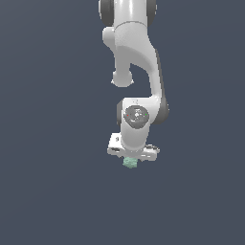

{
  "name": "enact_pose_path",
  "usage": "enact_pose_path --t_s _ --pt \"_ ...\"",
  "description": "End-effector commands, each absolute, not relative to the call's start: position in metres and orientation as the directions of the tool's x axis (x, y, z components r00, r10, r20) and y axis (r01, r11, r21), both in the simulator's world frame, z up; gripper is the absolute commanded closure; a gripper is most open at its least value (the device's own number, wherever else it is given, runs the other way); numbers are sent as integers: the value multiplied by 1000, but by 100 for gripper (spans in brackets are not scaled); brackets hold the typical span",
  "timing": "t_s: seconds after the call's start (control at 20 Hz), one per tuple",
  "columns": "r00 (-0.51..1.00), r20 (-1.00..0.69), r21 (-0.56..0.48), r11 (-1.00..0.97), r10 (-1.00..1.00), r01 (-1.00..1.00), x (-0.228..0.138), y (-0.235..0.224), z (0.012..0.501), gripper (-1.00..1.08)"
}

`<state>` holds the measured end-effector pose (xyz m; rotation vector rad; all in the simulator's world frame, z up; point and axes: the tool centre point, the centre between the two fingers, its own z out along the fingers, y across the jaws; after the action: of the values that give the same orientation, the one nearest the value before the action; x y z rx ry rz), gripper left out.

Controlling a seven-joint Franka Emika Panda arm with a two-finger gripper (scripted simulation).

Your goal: Pick up the object and move it to a goal position.

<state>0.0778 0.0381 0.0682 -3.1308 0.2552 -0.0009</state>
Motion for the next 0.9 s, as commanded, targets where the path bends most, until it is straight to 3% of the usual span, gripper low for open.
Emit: enact_pose_path --t_s 0.0,0.4,0.45,0.85 --pt "987 0 0 -987 -163 -163 77 38 54 -92" --pt "987 0 0 -987 -163 -163 79 38 40 -92" --pt "987 0 0 -987 -163 -163 79 38 40 108" --pt "987 0 0 -987 -163 -163 79 38 40 108"
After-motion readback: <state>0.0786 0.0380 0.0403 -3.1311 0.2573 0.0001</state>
